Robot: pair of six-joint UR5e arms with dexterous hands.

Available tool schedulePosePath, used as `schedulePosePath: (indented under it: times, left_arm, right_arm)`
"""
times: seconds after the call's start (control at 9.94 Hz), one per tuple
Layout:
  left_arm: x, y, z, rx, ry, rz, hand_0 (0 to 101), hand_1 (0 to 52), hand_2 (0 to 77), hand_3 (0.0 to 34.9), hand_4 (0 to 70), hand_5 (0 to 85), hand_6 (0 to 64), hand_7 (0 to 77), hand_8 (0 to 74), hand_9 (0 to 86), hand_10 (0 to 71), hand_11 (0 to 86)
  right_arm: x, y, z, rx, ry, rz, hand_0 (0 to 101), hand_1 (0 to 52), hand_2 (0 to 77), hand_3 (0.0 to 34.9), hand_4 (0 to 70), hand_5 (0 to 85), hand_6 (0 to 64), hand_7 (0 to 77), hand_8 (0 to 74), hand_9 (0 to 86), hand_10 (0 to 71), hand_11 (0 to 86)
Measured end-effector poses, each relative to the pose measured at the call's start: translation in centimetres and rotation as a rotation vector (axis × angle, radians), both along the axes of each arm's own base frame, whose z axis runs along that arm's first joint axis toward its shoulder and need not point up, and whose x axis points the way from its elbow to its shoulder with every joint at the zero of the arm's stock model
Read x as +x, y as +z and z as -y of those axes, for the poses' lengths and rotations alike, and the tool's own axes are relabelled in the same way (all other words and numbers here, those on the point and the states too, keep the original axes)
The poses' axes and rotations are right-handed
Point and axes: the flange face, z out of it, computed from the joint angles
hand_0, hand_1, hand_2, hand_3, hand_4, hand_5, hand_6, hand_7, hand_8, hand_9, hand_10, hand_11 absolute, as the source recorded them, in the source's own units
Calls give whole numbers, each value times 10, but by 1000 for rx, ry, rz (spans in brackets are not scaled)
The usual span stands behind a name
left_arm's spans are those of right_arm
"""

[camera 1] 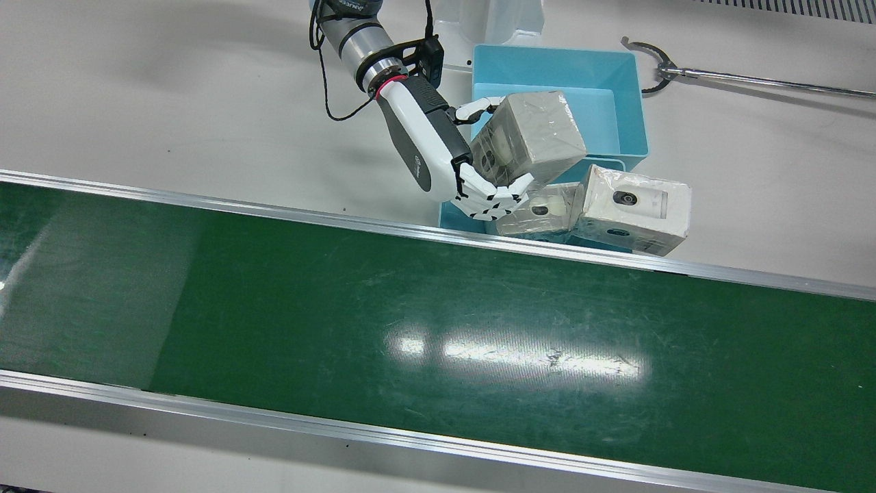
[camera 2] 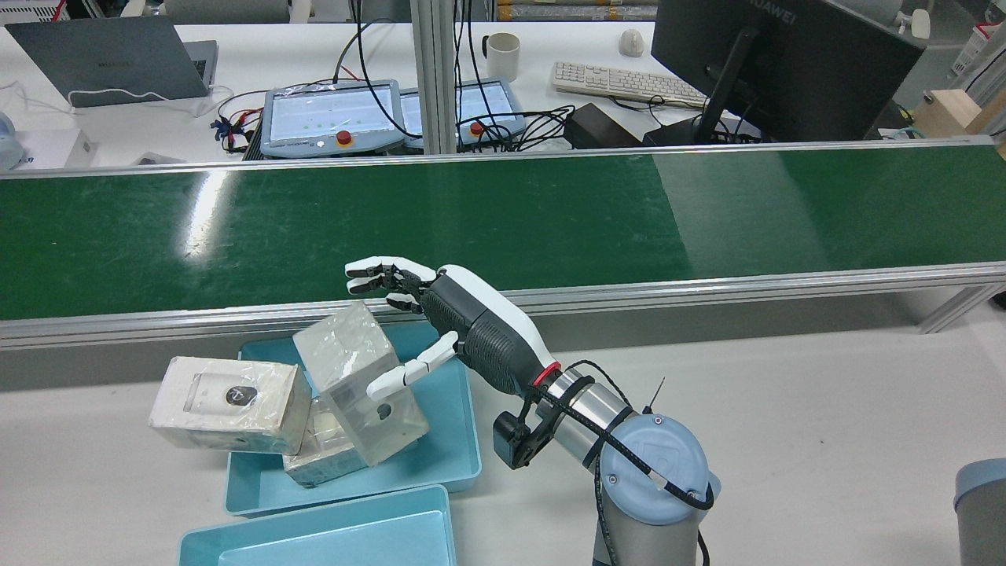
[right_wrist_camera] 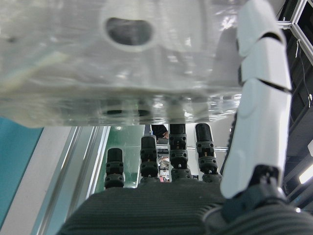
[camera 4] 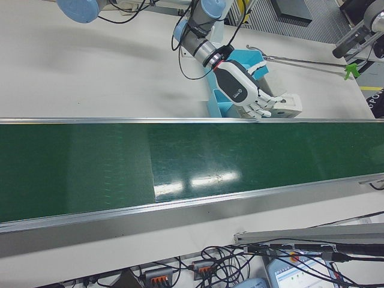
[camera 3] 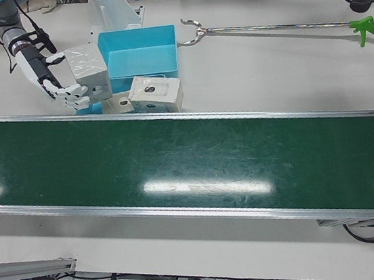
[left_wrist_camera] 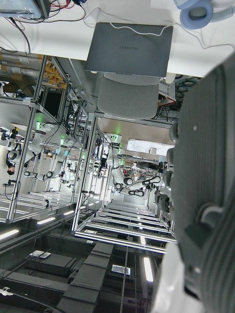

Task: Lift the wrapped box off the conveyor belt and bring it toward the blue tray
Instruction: 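Lift the box off the belt and carry it toward the blue tray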

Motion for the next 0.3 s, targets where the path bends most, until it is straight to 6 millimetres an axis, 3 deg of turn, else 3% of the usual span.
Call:
schedulePosePath:
  times: [0.1, 0.2, 0.3]
  left_arm:
    - [0, 0, 0, 0, 0, 0, 0, 0, 5, 0, 0, 11, 0, 5, 0, 0, 5, 0]
    - [0, 0, 0, 0, 0, 0, 0, 0, 5, 0, 0, 11, 0, 5, 0, 0, 0, 0]
    - [0, 0, 0, 0, 0, 0, 0, 0, 5, 0, 0, 11, 0, 5, 0, 0, 0, 0]
  right_arm:
    - [0, -1, 0, 1, -17, 9, 451, 87, 104, 147, 104, 235, 22, 278, 0, 158, 0, 158]
    - [2, -2, 1, 2, -34, 16, 451, 87, 104, 147, 104, 235, 22, 278, 0, 158, 0, 158]
    - [8, -4, 7, 9, -45, 23, 452, 98, 125, 187, 104, 256, 33, 229, 0, 33, 0, 0]
